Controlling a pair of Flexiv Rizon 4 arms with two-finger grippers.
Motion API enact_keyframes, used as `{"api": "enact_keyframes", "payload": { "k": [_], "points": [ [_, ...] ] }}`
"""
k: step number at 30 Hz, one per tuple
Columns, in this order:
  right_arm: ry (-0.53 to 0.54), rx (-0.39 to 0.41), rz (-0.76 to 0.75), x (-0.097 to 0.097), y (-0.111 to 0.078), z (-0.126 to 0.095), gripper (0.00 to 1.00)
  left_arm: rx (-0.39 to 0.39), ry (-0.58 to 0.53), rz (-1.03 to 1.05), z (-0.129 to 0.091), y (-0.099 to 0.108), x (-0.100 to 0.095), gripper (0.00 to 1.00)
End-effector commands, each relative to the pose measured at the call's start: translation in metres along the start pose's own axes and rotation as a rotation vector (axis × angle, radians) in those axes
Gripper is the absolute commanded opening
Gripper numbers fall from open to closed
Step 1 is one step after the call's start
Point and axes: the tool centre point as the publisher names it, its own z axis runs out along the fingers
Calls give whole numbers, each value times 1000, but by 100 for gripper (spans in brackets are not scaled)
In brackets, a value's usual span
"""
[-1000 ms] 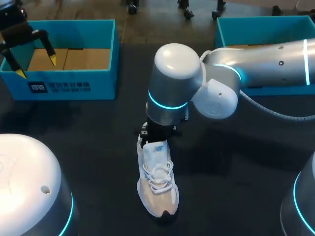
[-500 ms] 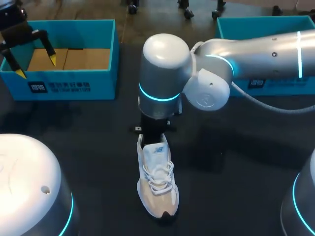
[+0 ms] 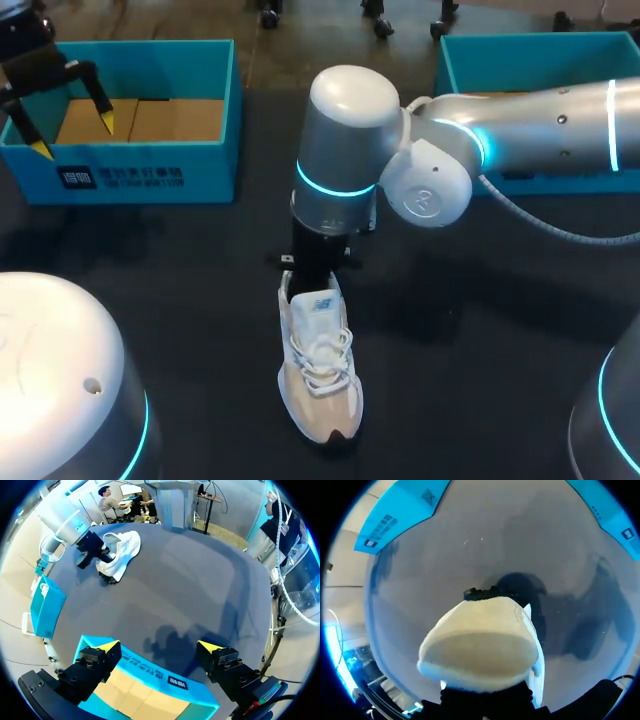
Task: Take the shoe out of the shoebox, open the shoe tongue, remove and reinsert the insole, then place the shoe into the shoebox
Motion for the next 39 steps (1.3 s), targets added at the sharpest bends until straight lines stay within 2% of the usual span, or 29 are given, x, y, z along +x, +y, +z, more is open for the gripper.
{"api": "enact_keyframes", "payload": {
  "k": [1,6,14,18,20,23,25,27,30,31,32,39],
  "points": [
    [-8,40,-56,1,-2,-25,0,-3,1,0,0,-1,0,100],
    [30,113,-112,-6,-5,-34,0,-3,1,0,0,-1,0,100],
    [67,166,-134,-18,-12,-35,0,-3,1,0,0,-1,0,100],
    [77,188,-144,-14,-16,-33,0,-3,1,0,0,-1,0,100],
    [73,199,-146,-10,-18,-32,13,-3,1,0,0,-1,0,100],
    [62,213,-149,-4,-21,-31,26,-3,1,0,0,-1,0,100],
    [46,217,-148,-1,-24,-32,41,-3,1,0,0,-1,0,100],
    [27,216,-155,1,-27,-31,48,-3,1,0,0,-1,0,100],
    [-14,212,-172,3,-31,-30,90,-3,1,0,0,-1,0,100],
    [-26,213,-171,3,-31,-29,97,-3,1,0,0,-1,0,100],
    [-39,208,-173,4,-32,-29,100,-3,1,0,0,-1,0,100],
    [-75,157,-164,4,-42,-35,100,-3,1,0,0,-1,0,100]
  ]
}}
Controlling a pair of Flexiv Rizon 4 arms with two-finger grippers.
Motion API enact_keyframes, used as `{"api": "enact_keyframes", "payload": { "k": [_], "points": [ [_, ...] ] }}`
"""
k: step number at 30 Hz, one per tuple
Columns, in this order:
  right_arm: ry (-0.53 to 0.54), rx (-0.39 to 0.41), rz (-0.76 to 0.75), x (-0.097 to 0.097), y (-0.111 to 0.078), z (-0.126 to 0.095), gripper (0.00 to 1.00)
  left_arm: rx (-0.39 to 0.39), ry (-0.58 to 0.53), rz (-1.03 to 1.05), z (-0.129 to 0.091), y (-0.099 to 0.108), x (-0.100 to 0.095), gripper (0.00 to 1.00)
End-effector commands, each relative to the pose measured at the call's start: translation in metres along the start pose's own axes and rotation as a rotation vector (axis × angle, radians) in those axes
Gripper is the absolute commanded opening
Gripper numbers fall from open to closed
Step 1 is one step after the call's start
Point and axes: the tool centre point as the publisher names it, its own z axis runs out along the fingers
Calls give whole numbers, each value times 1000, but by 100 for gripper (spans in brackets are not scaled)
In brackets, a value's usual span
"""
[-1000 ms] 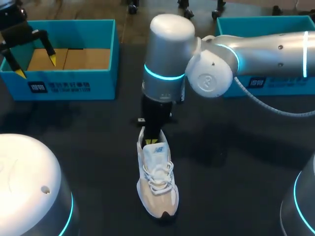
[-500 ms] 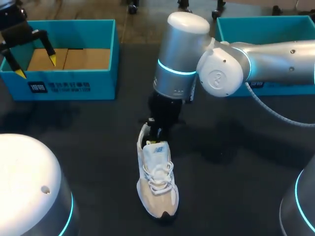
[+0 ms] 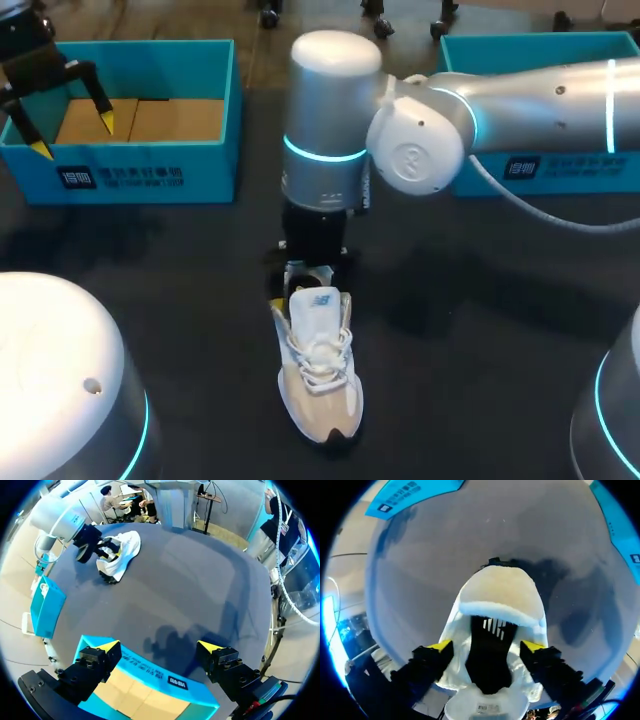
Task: Take the shoe out of the shoebox, open the shoe tongue, remove and reinsert the insole, then place the shoe into the shoebox
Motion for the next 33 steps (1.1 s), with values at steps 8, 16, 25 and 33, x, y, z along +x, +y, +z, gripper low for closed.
{"api": "enact_keyframes", "payload": {
  "k": [8,16,25,33],
  "points": [
    [-48,-44,22,3,-17,-6,100,-3,1,0,0,-1,0,100],
    [-37,-55,53,3,-29,-10,100,-3,1,0,0,-1,0,100],
    [-24,-70,65,1,-39,-20,100,-3,1,0,0,-1,0,100],
    [-25,-104,76,-4,-52,-35,100,-3,1,0,0,-1,0,100]
  ]
}}
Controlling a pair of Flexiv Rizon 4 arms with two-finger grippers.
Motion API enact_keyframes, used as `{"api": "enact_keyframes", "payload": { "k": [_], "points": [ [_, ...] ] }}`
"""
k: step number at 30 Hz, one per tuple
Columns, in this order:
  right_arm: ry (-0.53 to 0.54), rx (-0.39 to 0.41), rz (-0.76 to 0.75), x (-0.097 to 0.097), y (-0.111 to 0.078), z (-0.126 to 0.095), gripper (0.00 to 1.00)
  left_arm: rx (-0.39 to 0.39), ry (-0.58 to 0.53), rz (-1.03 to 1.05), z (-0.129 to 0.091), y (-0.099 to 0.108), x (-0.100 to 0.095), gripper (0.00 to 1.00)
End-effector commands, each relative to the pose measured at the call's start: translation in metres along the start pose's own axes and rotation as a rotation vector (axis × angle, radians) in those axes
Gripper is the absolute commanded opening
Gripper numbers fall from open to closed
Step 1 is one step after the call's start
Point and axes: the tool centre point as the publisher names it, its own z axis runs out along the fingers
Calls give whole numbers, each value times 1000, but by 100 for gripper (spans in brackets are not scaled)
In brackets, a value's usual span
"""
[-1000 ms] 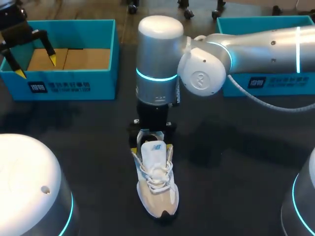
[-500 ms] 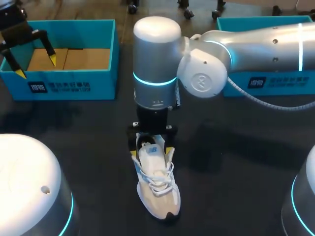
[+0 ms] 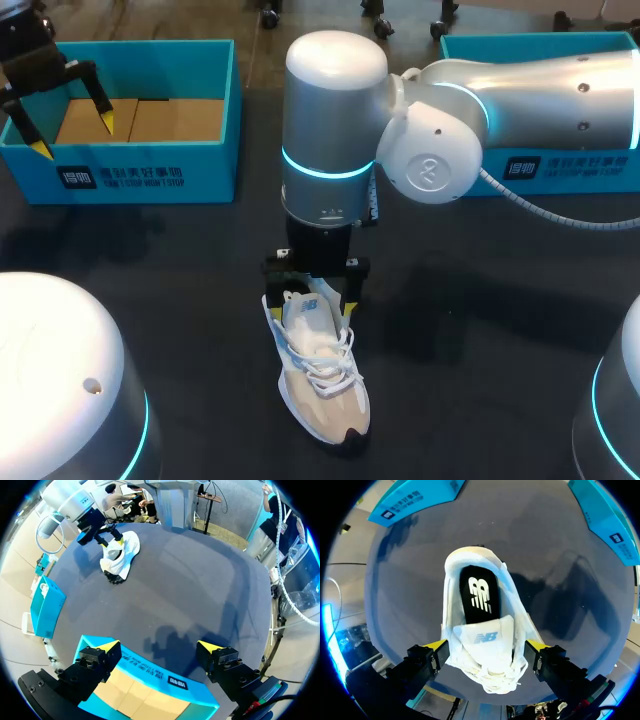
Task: Take the shoe out of the shoebox, open the shoe tongue, remove and reinsert the insole, then place the shoe into the shoebox
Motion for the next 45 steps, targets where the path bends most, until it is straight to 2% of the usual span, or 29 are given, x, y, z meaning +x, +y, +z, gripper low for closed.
{"api": "enact_keyframes", "payload": {
  "k": [1,7,10,12,14,16,17,20,26,32,33,34,36,41,45],
  "points": [
    [3,-20,4,-8,-11,-13,100,-3,1,0,0,-1,0,100],
    [18,-35,1,-15,-24,-23,99,-3,1,0,0,-1,0,100],
    [23,-41,5,-17,-28,-26,92,-3,1,0,0,-1,0,100],
    [32,-47,-1,-17,-32,-29,85,-3,1,0,0,-1,0,100],
    [41,-52,-1,-15,-36,-33,64,-3,1,0,0,-1,0,100],
    [52,-55,-7,-14,-40,-36,49,-3,1,0,0,-1,0,100],
    [59,-53,-13,-14,-41,-36,45,-3,1,0,0,-1,0,100],
    [74,-22,-33,-10,-39,-37,39,-3,1,0,0,-1,0,100],
    [45,13,-95,-2,-25,-27,40,-3,1,0,0,-1,0,100],
    [70,36,-161,-7,-10,-9,40,-3,1,0,0,-1,0,100],
    [73,37,-169,-7,-8,-7,39,-3,1,0,0,-1,0,100],
    [75,38,-183,-6,-5,-3,33,-3,1,0,0,-1,0,100],
    [79,36,-200,-4,-2,1,31,-3,1,0,0,-1,0,100],
    [79,55,-215,-3,9,17,35,-3,1,0,0,-1,0,100],
    [99,62,-223,-4,13,19,35,-3,1,0,0,-1,0,100]
  ]
}}
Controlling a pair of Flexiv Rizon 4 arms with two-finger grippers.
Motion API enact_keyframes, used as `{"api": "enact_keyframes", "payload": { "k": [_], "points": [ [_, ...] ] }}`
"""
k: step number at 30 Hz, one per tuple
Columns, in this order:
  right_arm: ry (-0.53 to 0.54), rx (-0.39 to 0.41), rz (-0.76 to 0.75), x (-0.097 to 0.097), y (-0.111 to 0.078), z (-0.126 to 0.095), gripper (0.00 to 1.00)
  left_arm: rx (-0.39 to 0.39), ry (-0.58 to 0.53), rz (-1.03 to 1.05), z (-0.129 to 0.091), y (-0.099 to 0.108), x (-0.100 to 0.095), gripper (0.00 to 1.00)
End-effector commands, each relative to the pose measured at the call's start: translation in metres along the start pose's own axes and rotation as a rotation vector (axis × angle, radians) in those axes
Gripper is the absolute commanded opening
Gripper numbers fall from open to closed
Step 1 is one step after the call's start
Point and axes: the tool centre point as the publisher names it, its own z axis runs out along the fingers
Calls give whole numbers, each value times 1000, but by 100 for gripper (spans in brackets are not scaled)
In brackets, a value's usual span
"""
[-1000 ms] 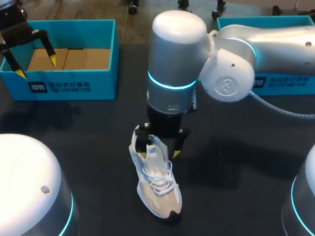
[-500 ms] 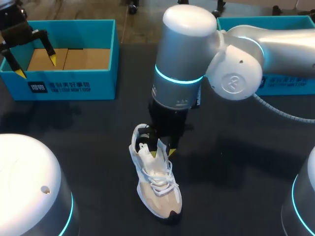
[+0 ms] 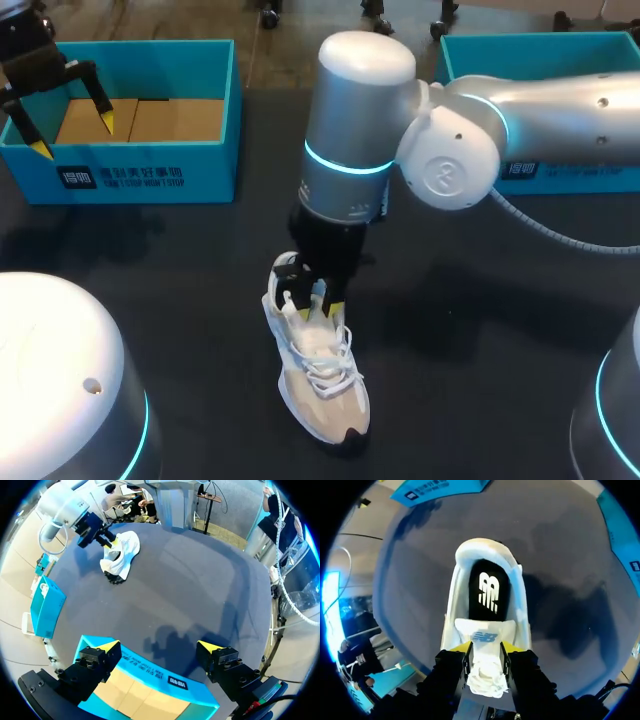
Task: Take the shoe out of the shoebox, open the shoe tongue, remove and reinsert the insole, then place the shoe into the shoebox
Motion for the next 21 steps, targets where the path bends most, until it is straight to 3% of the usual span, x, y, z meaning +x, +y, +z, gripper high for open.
{"api": "enact_keyframes", "payload": {
  "k": [1,7,17,21],
  "points": [
    [-1,14,4,1,8,5,35,-3,1,0,0,-1,0,100],
    [-61,-5,12,7,-2,-8,35,-3,1,0,0,-1,0,100],
    [34,10,-89,-2,19,14,34,-3,1,0,0,-1,0,100],
    [-9,3,-102,1,16,-2,35,-3,1,0,0,-1,0,100]
  ]
}}
